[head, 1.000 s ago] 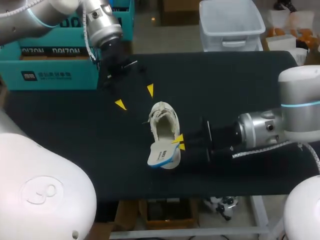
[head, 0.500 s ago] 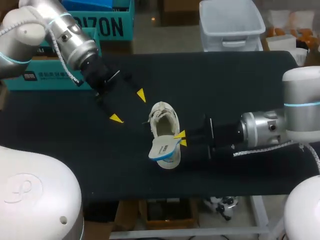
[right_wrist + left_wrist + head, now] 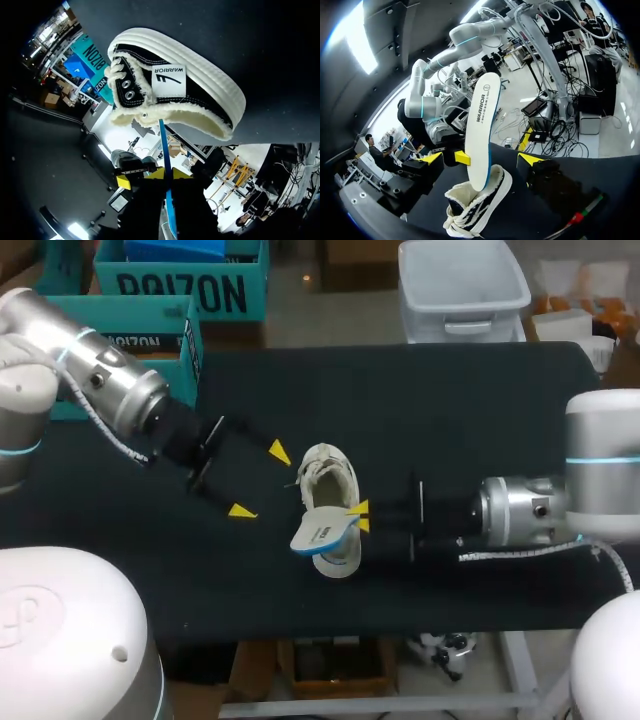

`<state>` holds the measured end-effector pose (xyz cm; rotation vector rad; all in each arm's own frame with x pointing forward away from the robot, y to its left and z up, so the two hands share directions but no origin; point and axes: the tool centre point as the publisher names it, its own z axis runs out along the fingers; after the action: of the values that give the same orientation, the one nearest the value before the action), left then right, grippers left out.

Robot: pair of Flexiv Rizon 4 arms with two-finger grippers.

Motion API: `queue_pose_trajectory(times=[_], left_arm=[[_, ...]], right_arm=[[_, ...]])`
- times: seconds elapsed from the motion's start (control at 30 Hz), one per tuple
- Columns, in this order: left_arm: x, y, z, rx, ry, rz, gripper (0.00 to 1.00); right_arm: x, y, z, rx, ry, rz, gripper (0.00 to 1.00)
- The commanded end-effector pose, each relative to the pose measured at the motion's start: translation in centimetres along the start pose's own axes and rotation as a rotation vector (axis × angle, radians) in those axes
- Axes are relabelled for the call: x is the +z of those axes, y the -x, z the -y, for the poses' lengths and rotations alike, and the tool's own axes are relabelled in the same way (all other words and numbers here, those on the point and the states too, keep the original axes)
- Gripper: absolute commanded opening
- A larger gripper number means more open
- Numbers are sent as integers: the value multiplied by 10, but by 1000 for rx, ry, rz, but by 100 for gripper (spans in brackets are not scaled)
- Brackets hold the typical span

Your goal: Open the shoe tongue, take the insole out of the shoe, put the insole back into the shoe, and pack the shoe into the shoebox

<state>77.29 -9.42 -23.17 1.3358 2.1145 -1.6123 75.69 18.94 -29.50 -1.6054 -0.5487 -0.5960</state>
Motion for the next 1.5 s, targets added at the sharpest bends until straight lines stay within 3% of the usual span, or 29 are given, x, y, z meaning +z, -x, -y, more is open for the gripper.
queue_pose_trajectory(times=[0.03,0.17,0.27,0.73,0.77,0.83,0.87,1.0,1.27,1.33,1.5], left_arm=[[5,-9,5,-22,121,442,100],[8,-14,1,-47,141,520,100],[8,-16,-5,-85,87,545,100],[8,-17,-6,-93,80,541,100],[7,-15,-4,-62,69,489,100],[8,-13,-4,-50,109,482,100],[9,-11,-5,-55,77,438,100],[18,-12,-13,-52,100,359,100],[28,-13,-32,-78,91,320,100],[31,-14,-35,-84,90,317,93],[43,-20,-45,-102,98,317,93]], right_arm=[[-1,5,-2,1,-4,-24,0],[0,6,-2,0,-5,-36,0],[0,7,-3,-6,-6,-52,0],[-4,11,-17,-41,14,-158,0],[-4,11,-17,-42,14,-161,0],[-3,10,-18,-43,13,-162,0],[-2,10,-19,-42,12,-164,0],[0,8,-22,-36,7,-166,0],[3,8,-30,-30,1,-167,0],[3,8,-31,-32,0,-162,0],[2,7,-34,-44,-5,-149,0]])
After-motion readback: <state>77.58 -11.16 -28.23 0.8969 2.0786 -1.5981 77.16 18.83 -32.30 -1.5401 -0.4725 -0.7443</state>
